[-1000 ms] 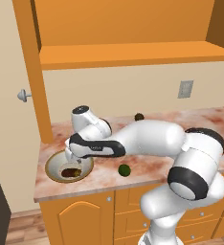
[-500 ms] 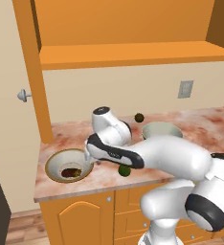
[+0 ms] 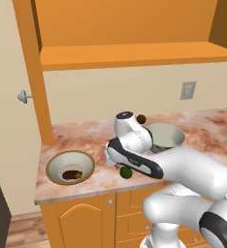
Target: Pick both bowls and place them on the counter. Then place the sweet potato in one bowl and place the lime in the other bowl.
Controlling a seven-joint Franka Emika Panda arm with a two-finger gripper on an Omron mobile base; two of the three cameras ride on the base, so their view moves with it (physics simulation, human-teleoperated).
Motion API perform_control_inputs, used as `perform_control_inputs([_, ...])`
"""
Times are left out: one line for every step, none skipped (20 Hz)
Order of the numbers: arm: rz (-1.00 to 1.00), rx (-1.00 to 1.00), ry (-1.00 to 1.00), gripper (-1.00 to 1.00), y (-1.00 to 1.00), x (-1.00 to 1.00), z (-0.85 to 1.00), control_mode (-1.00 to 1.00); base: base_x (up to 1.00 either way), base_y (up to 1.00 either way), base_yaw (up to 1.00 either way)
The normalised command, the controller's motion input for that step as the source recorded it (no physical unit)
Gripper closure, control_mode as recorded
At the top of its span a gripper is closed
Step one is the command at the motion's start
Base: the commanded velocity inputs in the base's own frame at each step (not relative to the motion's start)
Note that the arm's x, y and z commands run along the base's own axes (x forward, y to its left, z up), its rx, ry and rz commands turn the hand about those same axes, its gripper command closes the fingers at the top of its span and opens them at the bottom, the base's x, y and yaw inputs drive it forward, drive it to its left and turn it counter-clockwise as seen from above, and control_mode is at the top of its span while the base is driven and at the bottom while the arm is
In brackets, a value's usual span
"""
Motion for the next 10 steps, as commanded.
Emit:
perform_control_inputs([-0.01,0.01,0.0,-1.0,-0.06,0.15,-0.24,-1.0,0.0,0.0,0.0])
perform_control_inputs([0.0,0.0,0.0,-1.0,-0.02,0.18,-0.26,-1.0,0.0,0.0,0.0])
perform_control_inputs([0.0,0.0,0.0,-1.0,0.0,0.24,-0.28,-1.0,0.0,0.0,0.0])
perform_control_inputs([0.0,0.0,0.0,-1.0,0.0,0.28,-0.24,-1.0,0.0,0.0,0.0])
perform_control_inputs([0.0,0.0,0.0,-1.0,-0.04,0.34,-0.2,-1.0,0.0,0.0,0.0])
perform_control_inputs([0.0,0.01,0.0,-1.0,-0.1,0.37,-0.21,-1.0,0.0,0.0,0.0])
perform_control_inputs([0.0,0.0,0.0,-1.0,-0.07,0.35,-0.23,-1.0,0.0,0.0,0.0])
perform_control_inputs([0.0,0.0,0.0,-1.0,0.0,0.44,-0.2,-1.0,0.0,0.0,0.0])
perform_control_inputs([0.0,0.0,0.0,-1.0,-0.11,0.35,-0.18,-1.0,0.0,0.0,0.0])
perform_control_inputs([0.0,0.03,0.0,-1.0,-0.17,0.18,-0.16,-1.0,0.0,0.0,0.0])
